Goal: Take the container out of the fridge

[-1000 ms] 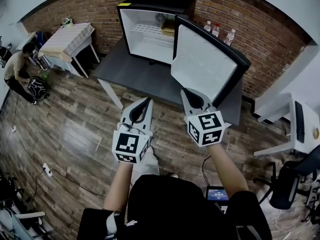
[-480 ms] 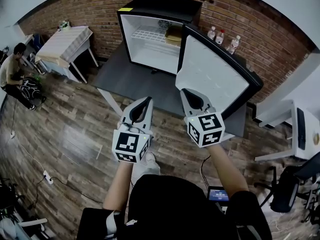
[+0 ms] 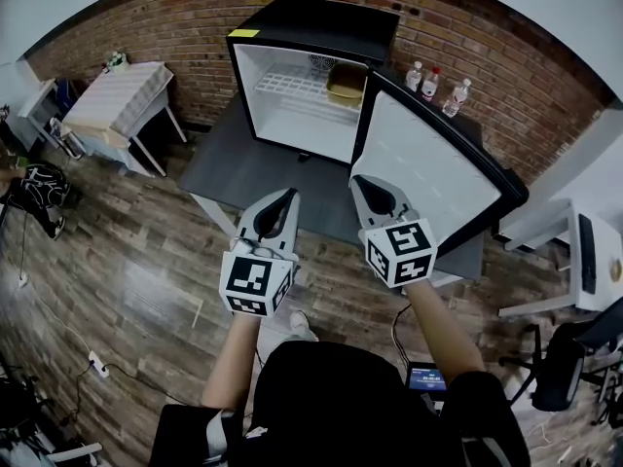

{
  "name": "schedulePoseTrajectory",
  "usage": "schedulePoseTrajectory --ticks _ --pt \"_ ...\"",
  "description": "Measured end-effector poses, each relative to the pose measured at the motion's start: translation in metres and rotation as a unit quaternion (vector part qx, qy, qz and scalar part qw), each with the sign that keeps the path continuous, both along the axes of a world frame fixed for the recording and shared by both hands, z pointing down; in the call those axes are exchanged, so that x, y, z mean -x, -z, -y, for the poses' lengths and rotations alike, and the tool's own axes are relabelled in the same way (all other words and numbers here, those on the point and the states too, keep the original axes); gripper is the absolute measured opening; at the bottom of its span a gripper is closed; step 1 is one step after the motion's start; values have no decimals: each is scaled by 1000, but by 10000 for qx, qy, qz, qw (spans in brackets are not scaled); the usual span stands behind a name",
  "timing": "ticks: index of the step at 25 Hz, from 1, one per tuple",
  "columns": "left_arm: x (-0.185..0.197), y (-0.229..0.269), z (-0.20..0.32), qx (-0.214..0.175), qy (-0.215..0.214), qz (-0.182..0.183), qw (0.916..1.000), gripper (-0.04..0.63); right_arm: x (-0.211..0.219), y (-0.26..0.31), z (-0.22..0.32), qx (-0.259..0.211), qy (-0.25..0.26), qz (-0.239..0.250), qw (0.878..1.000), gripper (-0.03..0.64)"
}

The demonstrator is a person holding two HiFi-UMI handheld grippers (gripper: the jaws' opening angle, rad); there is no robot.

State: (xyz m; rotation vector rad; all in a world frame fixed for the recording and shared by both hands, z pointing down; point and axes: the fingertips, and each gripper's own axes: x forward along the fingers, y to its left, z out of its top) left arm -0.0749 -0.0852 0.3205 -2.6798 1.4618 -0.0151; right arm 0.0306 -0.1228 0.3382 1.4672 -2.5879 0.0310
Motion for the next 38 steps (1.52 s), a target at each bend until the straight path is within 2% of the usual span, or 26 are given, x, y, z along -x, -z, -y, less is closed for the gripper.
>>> schedulePoseTrajectory --ticks 14,24,38 --pt "34 -4 76 72 -447 -66 9990 14 33 -6 70 92 -340 -103 9993 40" --pt "48 -18 107 179 -669 31 9976 14 47 -21 99 220 -518 -111 9984 40" --pt "23 -30 149 274 -940 92 9952 15 22 -34 136 320 -756 -92 9966 40"
